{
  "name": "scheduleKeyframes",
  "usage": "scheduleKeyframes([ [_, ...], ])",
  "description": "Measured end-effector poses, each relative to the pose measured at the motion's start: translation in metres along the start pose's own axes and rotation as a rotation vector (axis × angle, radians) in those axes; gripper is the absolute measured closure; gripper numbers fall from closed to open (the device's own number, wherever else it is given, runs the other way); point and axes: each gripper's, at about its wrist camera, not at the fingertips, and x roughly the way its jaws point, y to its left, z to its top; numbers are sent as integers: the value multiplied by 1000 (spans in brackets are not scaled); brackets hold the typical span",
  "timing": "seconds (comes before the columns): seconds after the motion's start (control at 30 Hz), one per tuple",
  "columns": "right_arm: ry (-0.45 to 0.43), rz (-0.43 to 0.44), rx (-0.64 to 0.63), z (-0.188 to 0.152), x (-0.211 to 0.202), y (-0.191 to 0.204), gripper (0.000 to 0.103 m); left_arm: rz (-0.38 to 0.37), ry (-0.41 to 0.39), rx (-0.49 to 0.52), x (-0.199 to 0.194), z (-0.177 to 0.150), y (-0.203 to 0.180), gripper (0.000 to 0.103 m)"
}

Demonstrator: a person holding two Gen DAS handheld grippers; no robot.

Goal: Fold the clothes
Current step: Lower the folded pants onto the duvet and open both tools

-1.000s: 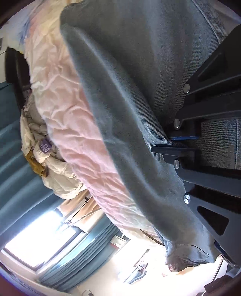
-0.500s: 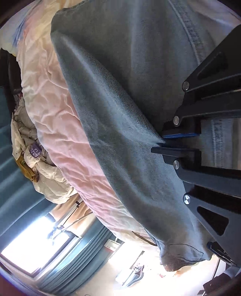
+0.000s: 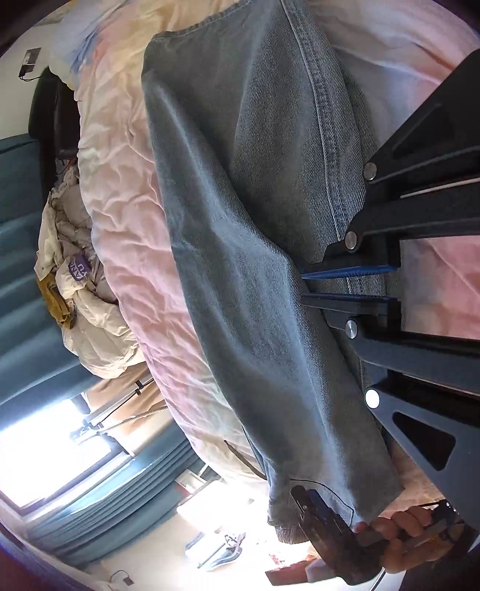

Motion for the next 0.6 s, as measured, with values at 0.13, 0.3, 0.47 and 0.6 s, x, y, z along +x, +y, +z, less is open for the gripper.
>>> scheduleKeyframes([
  [0.13,24,-3,8,1,12,-1,94,30,45,-15,39,16,-1,55],
  [0.3,56,-7,40,2,29,-6,94,40,37,-16,68,39,1,55],
  [0.47,90,-22,62,0,49,-10,94,79,49,4,93,52,-6,53],
  [0.6,101,-35,56,0,57,-10,94,87,32,49,91,49,-11,51],
])
